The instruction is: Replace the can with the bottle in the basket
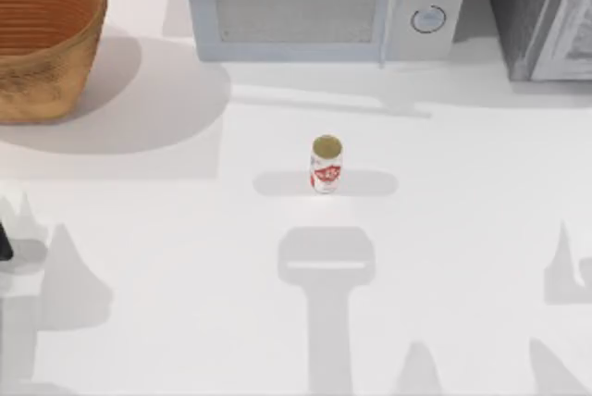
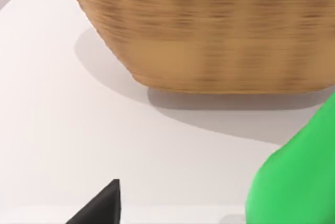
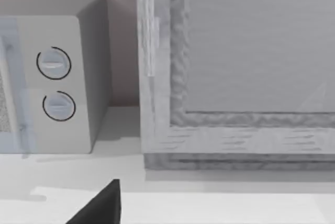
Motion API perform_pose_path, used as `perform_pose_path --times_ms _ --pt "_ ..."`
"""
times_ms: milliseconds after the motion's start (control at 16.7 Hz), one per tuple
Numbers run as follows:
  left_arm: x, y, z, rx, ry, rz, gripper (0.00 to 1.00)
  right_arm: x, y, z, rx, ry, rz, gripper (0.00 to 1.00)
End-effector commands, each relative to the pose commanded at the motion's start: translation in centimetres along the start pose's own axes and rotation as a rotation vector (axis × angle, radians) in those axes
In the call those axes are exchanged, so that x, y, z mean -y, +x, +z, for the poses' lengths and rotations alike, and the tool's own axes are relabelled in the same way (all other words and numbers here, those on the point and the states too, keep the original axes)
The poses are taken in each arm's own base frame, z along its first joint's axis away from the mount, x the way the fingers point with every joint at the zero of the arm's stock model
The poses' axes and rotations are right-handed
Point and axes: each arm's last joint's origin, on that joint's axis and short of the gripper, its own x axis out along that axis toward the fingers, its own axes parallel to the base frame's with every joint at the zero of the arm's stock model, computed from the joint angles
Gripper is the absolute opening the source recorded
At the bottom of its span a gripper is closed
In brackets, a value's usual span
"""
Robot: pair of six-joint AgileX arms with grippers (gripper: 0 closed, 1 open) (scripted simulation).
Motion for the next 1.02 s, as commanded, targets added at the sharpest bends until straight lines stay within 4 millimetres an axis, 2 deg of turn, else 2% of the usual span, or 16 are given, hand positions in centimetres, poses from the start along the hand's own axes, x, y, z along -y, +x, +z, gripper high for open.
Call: perform_pose_path --times_ms 60,840,1020 --pt "0.00 0.00 0.00 0.000 0.000 0.000 1.00 0.00 0.00 0.00 0.000 0.000 0.000 1.00" --pt "0.00 0.00 0.00 0.000 0.000 0.000 0.02 0.00 0.00 0.00 0.000 0.000 0.000 1.00" --pt "0.00 0.00 0.00 0.000 0.000 0.000 0.00 0.00 0.00 0.00 0.000 0.000 0.000 1.00"
